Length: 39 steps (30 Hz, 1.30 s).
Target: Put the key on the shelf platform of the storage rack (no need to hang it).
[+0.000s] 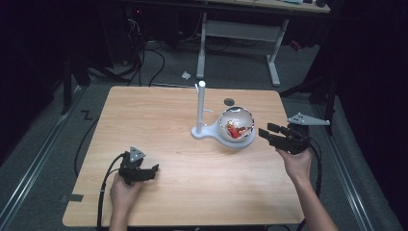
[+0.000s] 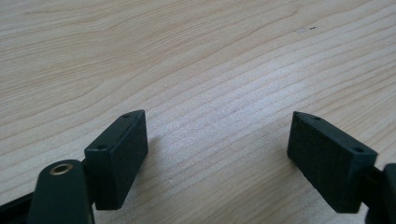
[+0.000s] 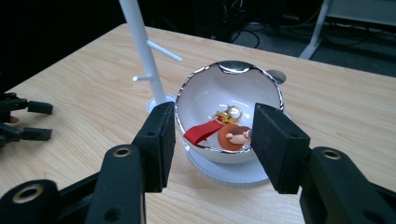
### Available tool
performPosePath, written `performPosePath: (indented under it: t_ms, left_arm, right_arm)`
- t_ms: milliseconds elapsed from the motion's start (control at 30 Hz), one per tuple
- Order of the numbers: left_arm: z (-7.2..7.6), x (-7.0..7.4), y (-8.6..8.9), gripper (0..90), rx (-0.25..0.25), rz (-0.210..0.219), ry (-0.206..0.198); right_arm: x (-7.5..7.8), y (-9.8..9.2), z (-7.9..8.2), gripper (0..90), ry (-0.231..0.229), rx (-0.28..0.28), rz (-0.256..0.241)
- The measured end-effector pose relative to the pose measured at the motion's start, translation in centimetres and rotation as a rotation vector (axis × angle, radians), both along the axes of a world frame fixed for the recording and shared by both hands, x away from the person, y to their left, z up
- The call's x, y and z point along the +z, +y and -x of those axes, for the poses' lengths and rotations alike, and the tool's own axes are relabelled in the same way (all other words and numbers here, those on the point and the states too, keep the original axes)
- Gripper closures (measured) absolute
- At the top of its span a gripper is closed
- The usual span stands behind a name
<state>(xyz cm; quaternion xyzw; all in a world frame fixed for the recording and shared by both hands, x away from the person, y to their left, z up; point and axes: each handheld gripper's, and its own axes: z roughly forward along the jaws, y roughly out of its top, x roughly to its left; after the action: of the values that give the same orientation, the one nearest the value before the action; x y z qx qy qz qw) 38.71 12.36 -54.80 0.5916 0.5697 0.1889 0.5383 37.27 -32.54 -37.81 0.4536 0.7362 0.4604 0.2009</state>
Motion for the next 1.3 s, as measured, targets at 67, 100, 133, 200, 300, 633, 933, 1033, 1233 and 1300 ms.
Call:
performPosePath:
  t_ms: [67, 100, 133, 200, 300, 633, 933, 1033, 1233, 1300]
  left_arm:
    - [0.0, 0.0, 0.0, 20.5, 0.0, 0.0, 0.0]
    - [0.0, 0.0, 0.0, 20.5, -0.001, 0.0, 0.001]
    - [0.0, 0.0, 0.0, 20.5, 0.0, 0.0, 0.0]
    - [0.0, 0.0, 0.0, 20.5, 0.0, 0.0, 0.0]
    - [0.0, 0.0, 0.0, 20.5, 0.0, 0.0, 0.0]
    - [0.0, 0.0, 0.0, 20.5, 0.0, 0.0, 0.0]
    - [0.0, 0.0, 0.0, 20.5, 0.0, 0.0, 0.0]
    - [0.0, 0.0, 0.0, 20.5, 0.0, 0.0, 0.0]
    - [0.0, 0.0, 0.0, 20.5, 0.0, 0.0, 0.0]
    - [0.0, 0.0, 0.0, 20.5, 0.0, 0.0, 0.0]
  right_arm:
    - [0.2, 0.0, 0.4, 50.2, -0.006, 0.003, 0.001]
    - [0.3, 0.0, 0.6, 50.2, -0.005, 0.002, 0.003]
    - [0.4, -0.1, 0.8, 50.2, -0.008, 0.003, 0.006]
    - [0.5, -0.2, 1.2, 50.3, -0.01, 0.0, 0.005]
    - [0.3, -0.6, 1.8, 50.5, -0.013, -0.005, -0.015]
    - [-0.7, -2.0, 3.8, 50.9, -0.011, -0.034, -0.034]
    - [-1.7, -2.3, 4.8, 51.0, -0.004, -0.042, -0.043]
    - [-1.9, -2.1, 5.1, 51.0, -0.004, -0.038, -0.042]
    - [-2.5, -1.9, 5.5, 51.0, -0.003, -0.03, -0.048]
    - [-2.7, -1.8, 5.6, 51.0, -0.005, -0.027, -0.054]
